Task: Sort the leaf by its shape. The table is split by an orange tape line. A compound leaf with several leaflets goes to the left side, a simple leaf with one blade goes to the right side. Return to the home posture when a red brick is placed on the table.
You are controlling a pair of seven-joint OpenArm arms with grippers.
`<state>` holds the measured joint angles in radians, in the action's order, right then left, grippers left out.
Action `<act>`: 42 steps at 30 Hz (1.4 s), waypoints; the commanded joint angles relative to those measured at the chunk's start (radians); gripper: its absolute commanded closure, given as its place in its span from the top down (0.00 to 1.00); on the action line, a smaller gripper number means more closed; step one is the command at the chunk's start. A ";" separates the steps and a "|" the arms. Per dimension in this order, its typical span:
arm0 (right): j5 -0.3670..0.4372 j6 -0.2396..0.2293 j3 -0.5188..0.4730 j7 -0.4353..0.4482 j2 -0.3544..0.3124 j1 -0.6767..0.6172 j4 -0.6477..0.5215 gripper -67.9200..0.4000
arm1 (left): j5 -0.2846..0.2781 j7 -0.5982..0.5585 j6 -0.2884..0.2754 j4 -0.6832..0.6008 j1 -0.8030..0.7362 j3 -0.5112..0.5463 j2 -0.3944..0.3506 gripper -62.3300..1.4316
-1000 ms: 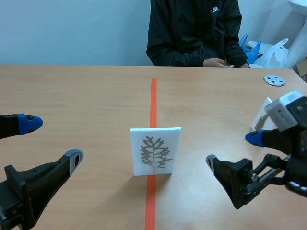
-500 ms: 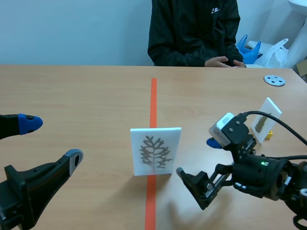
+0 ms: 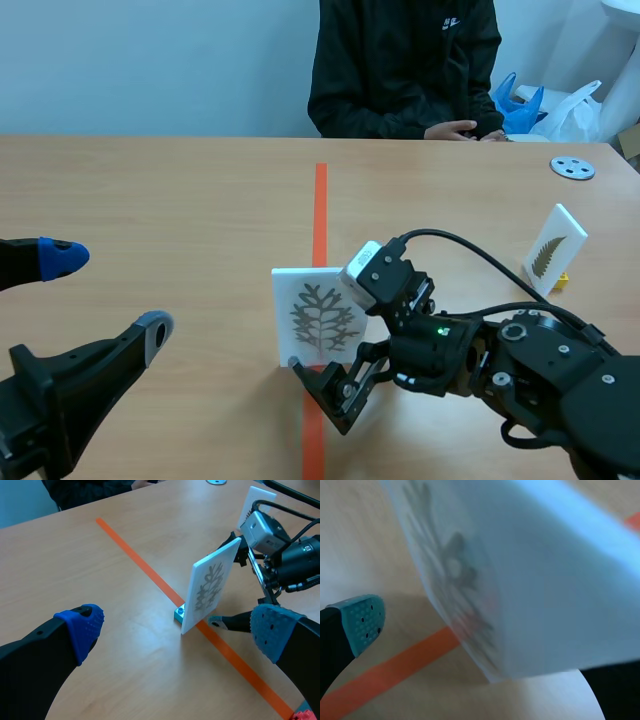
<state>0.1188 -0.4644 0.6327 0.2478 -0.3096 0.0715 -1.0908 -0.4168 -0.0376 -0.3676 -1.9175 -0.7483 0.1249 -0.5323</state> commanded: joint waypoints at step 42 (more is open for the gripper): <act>-0.003 0.012 -0.011 0.035 -0.020 0.006 -0.018 0.03 | -0.010 -0.017 -0.001 -0.008 0.003 -0.003 0.000 1.00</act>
<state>0.1081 -0.4561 0.6361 0.2596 -0.3241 0.0681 -1.0901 -0.4168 -0.0376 -0.3676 -1.9175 -0.7483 0.1249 -0.5323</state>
